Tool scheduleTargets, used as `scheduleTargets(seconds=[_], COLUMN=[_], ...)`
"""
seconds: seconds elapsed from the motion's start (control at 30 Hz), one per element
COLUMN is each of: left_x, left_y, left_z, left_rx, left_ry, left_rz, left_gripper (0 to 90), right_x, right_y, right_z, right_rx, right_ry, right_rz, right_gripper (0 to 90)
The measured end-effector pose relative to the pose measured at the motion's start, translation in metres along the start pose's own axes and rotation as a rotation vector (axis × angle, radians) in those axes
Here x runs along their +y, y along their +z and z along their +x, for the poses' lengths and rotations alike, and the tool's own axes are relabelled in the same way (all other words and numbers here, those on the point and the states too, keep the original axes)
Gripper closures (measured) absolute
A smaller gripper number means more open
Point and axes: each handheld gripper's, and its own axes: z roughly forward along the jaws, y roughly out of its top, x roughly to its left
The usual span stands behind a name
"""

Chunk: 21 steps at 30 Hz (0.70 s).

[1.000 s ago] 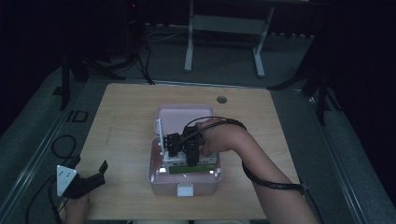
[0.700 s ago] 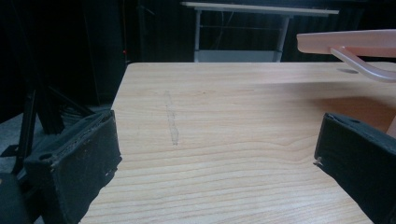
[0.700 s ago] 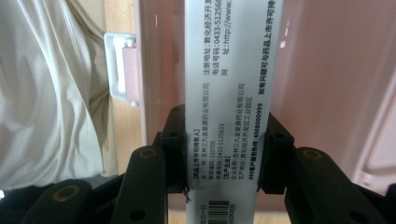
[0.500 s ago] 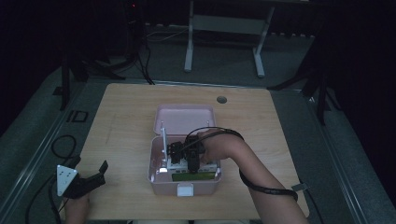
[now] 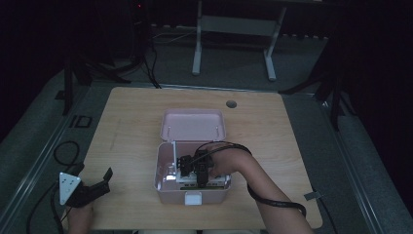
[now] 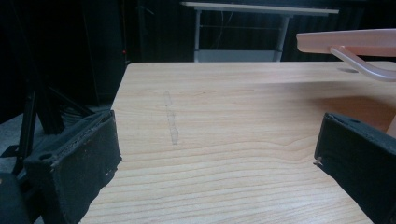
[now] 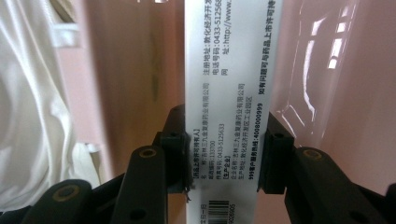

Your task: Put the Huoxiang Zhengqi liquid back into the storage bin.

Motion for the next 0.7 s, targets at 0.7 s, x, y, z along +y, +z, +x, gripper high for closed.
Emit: scheduleTargets(seconds=[0.7], left_x=[0.0], left_y=[0.0], left_z=[0.0], left_rx=[-0.001], left_ry=[0.002], left_rz=[0.002], left_gripper=[0.4], right_x=[-0.006], right_y=[0.024], right_z=[-0.003], right_rx=[0.014], right_ry=[-0.012], right_rz=[-0.01], right_gripper=[61.7])
